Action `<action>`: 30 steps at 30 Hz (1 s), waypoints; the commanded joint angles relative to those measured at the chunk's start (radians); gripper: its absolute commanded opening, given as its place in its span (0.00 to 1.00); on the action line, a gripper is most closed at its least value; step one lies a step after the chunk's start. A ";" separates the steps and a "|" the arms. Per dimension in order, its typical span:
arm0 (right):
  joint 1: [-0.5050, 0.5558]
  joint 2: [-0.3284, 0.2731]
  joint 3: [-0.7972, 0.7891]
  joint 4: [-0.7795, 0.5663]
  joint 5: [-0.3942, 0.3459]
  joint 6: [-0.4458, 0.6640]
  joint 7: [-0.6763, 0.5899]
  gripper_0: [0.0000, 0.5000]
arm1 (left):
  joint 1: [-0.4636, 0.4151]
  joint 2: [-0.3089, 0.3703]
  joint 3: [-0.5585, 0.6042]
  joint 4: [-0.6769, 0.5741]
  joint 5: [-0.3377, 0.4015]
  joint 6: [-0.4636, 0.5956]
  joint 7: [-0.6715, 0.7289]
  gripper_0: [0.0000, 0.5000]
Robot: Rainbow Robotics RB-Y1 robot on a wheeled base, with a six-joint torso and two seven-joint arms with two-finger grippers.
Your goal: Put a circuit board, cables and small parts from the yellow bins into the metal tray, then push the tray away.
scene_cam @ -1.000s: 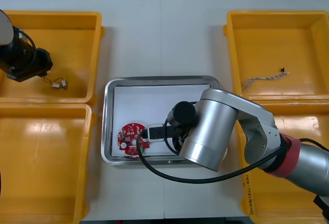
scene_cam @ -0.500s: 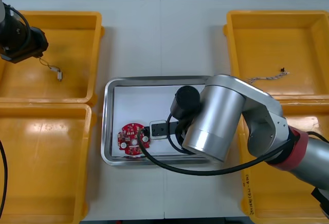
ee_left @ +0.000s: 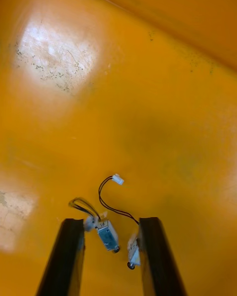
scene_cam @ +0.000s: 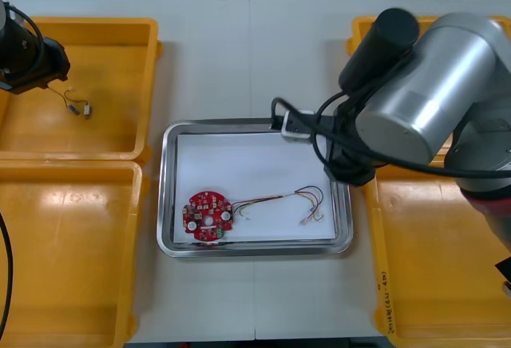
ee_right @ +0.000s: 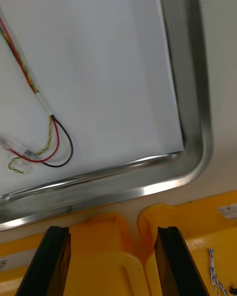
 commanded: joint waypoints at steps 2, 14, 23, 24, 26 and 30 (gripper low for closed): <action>-0.035 -0.047 -0.207 0.019 -0.015 0.005 0.040 1.00 | -0.049 0.000 0.028 -0.009 0.007 0.043 -0.089 1.00; -0.095 -0.114 -0.409 0.238 0.044 0.005 0.218 1.00 | -0.049 -0.053 0.020 -0.046 0.017 0.164 -0.078 1.00; -0.131 -0.152 -0.437 0.432 0.111 -0.081 0.467 1.00 | -0.017 -0.020 0.003 -0.077 0.027 0.189 -0.090 1.00; -0.131 -0.152 -0.437 0.439 0.119 -0.088 0.482 1.00 | -0.011 -0.017 0.003 -0.080 0.028 0.189 -0.093 1.00; -0.131 -0.159 -0.436 0.470 0.134 -0.121 0.542 1.00 | 0.008 0.000 0.003 -0.093 0.036 0.192 -0.133 1.00; -0.132 -0.166 -0.434 0.522 0.133 -0.179 0.645 1.00 | 0.029 0.018 0.006 -0.093 0.045 0.192 -0.195 1.00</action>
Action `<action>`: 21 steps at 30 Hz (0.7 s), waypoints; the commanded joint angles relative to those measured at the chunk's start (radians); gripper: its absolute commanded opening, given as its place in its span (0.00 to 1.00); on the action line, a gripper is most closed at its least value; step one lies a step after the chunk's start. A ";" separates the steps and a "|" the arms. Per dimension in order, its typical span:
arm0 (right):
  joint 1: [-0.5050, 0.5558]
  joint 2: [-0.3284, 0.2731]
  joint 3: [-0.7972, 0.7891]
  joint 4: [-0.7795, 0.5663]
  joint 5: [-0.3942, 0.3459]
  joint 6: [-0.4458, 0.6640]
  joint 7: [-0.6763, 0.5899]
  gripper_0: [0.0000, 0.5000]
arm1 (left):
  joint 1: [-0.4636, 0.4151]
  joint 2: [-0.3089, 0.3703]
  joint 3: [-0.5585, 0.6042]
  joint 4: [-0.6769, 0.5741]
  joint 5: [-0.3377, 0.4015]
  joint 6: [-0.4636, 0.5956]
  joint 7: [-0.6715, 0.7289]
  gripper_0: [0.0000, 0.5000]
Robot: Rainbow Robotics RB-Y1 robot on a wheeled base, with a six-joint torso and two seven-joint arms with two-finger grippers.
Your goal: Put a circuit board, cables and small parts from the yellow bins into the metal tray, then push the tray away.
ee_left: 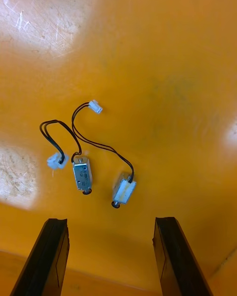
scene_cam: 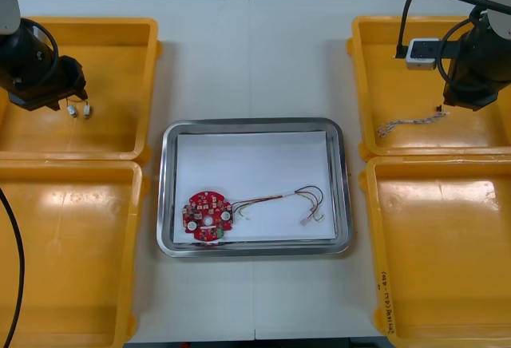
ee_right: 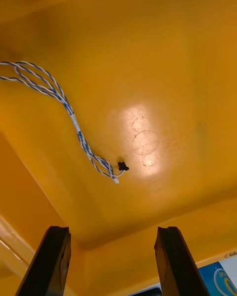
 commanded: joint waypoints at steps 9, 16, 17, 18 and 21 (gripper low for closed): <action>-0.049 -0.050 0.039 0.081 0.022 -0.139 0.107 1.00 | 0.064 0.066 0.046 -0.046 0.018 -0.027 -0.258 1.00; -0.049 -0.041 0.062 0.113 -0.015 -0.185 0.107 1.00 | 0.086 0.066 0.048 -0.043 0.009 -0.088 -0.238 1.00; -0.049 -0.041 0.074 0.124 -0.027 -0.200 0.107 1.00 | 0.087 0.066 0.048 -0.039 0.007 -0.093 -0.233 1.00; -0.049 -0.041 0.086 0.130 -0.030 -0.211 0.107 1.00 | 0.086 0.066 0.048 -0.036 0.006 -0.101 -0.229 1.00; -0.049 -0.041 0.117 0.133 -0.029 -0.223 0.107 1.00 | 0.086 0.065 0.046 -0.025 0.004 -0.121 -0.216 1.00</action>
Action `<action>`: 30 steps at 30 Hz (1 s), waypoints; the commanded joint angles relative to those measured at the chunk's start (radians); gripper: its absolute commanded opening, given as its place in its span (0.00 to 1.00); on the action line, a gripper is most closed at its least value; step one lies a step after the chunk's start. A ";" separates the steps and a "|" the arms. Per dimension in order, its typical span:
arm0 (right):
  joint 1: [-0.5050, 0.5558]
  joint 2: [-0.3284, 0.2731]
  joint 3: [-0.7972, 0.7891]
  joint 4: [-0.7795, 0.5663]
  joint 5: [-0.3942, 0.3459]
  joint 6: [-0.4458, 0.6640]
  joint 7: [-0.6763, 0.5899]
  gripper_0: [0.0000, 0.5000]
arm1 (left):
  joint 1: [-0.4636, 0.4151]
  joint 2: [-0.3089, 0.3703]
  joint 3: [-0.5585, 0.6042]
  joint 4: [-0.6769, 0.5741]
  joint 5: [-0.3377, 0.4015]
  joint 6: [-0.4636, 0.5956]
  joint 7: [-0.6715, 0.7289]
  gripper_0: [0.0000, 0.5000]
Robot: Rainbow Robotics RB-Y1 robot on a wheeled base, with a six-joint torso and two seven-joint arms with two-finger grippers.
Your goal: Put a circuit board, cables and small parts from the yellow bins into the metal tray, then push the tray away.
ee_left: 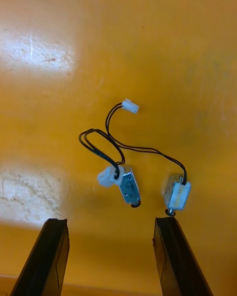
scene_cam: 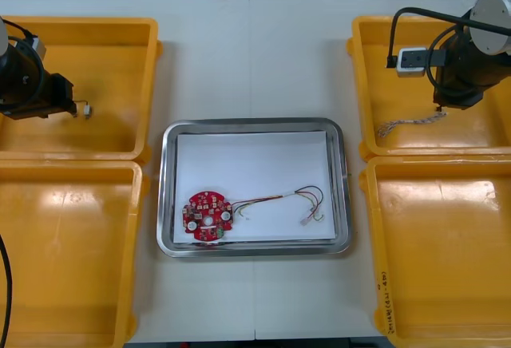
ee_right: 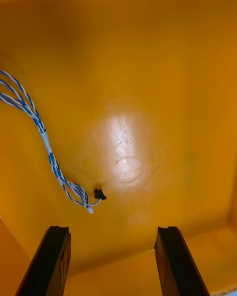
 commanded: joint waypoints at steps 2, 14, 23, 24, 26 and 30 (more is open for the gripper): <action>-0.045 -0.034 0.069 0.002 -0.008 -0.026 -0.011 1.00 | 0.004 0.037 0.022 -0.005 -0.006 -0.060 0.061 1.00; -0.022 -0.050 0.069 0.011 -0.065 -0.080 -0.011 1.00 | 0.002 0.009 0.022 0.009 -0.029 -0.095 0.110 1.00; 0.036 -0.110 0.042 0.011 -0.198 -0.166 -0.011 1.00 | 0.002 -0.026 0.022 0.008 -0.046 -0.097 0.221 1.00; 0.046 -0.116 0.040 0.010 -0.214 -0.177 -0.011 1.00 | 0.002 -0.028 0.021 0.008 -0.046 -0.095 0.237 1.00; 0.061 -0.130 0.040 0.010 -0.243 -0.206 -0.011 1.00 | 0.002 -0.034 0.021 0.008 -0.051 -0.097 0.259 1.00; 0.084 -0.153 0.040 0.010 -0.289 -0.250 -0.011 1.00 | 0.002 -0.048 0.022 0.008 -0.063 -0.095 0.270 1.00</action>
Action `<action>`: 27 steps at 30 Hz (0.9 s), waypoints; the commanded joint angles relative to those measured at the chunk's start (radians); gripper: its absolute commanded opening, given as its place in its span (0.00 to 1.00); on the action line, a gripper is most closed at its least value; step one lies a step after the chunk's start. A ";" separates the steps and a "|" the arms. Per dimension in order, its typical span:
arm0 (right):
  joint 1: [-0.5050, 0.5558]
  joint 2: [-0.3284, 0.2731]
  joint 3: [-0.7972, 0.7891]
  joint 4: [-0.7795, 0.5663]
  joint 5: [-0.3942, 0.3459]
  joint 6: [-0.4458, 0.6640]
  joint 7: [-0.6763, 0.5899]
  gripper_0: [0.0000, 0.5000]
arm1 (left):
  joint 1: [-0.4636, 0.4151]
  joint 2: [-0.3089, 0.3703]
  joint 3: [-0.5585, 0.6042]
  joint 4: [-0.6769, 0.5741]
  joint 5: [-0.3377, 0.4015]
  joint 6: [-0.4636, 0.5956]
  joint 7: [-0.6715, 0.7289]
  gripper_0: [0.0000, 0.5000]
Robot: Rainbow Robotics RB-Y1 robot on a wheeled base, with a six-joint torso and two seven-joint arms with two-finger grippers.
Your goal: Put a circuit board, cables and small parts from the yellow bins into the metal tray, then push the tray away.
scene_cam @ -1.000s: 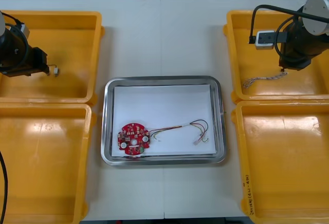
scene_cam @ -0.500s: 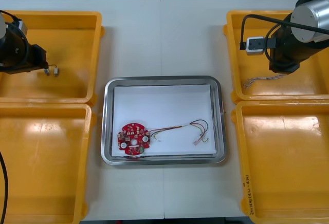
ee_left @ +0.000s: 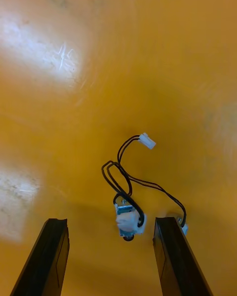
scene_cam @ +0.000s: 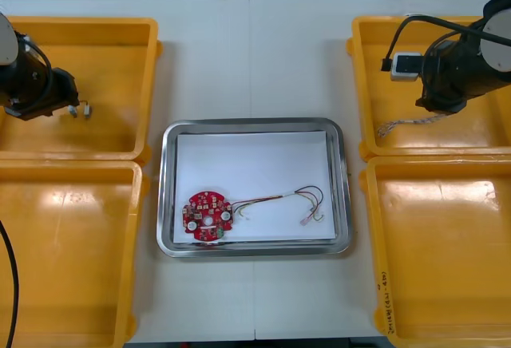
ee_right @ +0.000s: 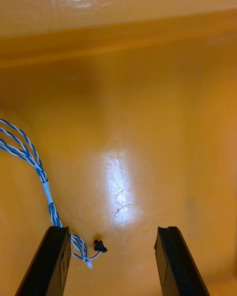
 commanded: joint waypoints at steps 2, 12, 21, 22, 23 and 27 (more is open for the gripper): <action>0.045 -0.070 -0.022 -0.011 -0.054 -0.062 -0.011 1.00 | 0.000 -0.031 0.021 -0.010 -0.027 -0.012 0.059 1.00; 0.085 -0.070 0.001 -0.008 -0.077 -0.164 -0.011 1.00 | 0.000 -0.033 0.022 0.013 -0.040 -0.021 0.074 1.00; 0.087 -0.090 0.064 0.018 -0.087 -0.210 -0.011 1.00 | 0.000 -0.034 0.011 0.056 -0.039 -0.069 0.067 1.00; 0.087 -0.090 0.067 0.020 -0.088 -0.210 -0.011 1.00 | 0.000 -0.034 0.010 0.058 -0.040 -0.073 0.068 1.00; 0.088 -0.090 0.073 0.024 -0.090 -0.211 -0.011 1.00 | 0.000 -0.034 0.007 0.062 -0.040 -0.078 0.068 1.00; 0.088 -0.104 0.106 0.031 -0.093 -0.222 -0.011 1.00 | 0.000 -0.034 0.004 0.065 -0.037 -0.076 0.067 0.97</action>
